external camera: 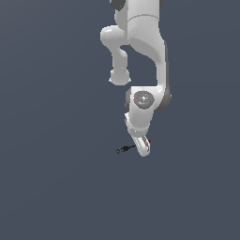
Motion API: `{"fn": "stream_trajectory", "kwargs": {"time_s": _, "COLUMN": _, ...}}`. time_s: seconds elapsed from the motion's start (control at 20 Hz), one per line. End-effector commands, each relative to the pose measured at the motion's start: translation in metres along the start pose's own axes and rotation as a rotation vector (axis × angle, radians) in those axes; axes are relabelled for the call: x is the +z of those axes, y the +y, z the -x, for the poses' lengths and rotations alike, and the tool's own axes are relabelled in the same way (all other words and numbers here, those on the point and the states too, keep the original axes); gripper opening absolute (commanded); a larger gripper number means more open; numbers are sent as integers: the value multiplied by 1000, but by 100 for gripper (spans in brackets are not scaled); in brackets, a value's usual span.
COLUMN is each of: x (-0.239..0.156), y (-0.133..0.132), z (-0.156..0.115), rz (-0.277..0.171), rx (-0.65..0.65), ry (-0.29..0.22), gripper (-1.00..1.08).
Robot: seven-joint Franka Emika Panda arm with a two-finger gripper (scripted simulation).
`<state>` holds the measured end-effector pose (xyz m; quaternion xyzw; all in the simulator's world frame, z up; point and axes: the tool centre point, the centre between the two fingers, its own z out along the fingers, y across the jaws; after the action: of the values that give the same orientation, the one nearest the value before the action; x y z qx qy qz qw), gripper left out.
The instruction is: Pick up the object and move it to a goal position.
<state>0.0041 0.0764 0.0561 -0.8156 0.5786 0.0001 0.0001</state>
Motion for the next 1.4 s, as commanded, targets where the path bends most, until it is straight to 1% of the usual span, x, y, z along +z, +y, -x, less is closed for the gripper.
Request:
{"fn": "stream_trajectory", "kwargs": {"time_s": 0.0, "x": 3, "y": 0, "z": 0, "rz": 0, "rx": 0, "ry": 0, "gripper": 100}}
{"fn": "stream_trajectory", "kwargs": {"time_s": 0.5, "x": 43, "y": 1, "z": 0, "rz": 0, "rx": 5, "ry": 0, "gripper": 100}}
{"fn": "stream_trajectory", "kwargs": {"time_s": 0.75, "x": 50, "y": 0, "z": 0, "rz": 0, "rx": 5, "ry": 0, "gripper": 100}}
{"fn": "stream_trajectory", "kwargs": {"time_s": 0.8, "x": 50, "y": 0, "z": 0, "rz": 0, "rx": 5, "ry": 0, "gripper": -100}}
{"fn": "stream_trajectory", "kwargs": {"time_s": 1.35, "x": 46, "y": 1, "z": -3, "rz": 0, "rx": 9, "ry": 1, "gripper": -100}}
